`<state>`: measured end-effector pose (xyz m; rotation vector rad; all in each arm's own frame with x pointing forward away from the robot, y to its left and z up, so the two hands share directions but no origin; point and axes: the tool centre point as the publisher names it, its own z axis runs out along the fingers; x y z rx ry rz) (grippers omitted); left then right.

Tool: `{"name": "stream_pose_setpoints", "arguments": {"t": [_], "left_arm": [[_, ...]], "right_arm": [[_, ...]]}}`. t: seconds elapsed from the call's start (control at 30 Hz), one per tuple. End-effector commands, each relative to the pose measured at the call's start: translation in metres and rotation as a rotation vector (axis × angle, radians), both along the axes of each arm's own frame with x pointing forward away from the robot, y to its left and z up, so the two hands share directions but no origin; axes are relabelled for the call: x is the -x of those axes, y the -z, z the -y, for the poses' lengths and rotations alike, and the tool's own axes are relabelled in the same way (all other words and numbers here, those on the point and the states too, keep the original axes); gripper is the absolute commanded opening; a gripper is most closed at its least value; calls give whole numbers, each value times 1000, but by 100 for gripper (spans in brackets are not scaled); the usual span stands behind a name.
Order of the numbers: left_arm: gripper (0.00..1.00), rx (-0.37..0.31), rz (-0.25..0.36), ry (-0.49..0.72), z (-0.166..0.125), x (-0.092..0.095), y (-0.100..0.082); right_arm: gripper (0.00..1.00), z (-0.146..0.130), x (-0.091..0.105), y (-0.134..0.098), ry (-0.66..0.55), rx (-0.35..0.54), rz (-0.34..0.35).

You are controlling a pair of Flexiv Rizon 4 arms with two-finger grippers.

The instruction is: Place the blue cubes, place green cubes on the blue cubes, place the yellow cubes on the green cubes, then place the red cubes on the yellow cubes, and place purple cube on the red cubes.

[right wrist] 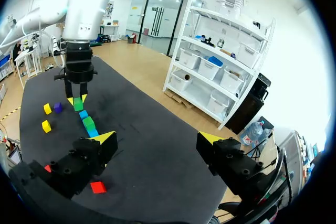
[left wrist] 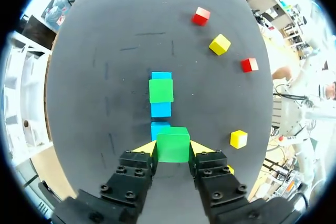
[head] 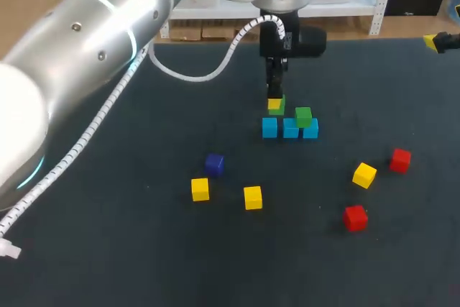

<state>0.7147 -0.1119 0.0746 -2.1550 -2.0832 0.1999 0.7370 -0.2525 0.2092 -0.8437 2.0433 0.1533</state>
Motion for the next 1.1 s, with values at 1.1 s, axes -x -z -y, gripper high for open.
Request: {"name": "stream_pose_setpoints", "arguments": {"t": [1.1], "left_arm": [[0, 38, 185, -12, 7, 14, 23]], "right_arm": [[100, 2, -3, 1, -9, -5, -2]]}}
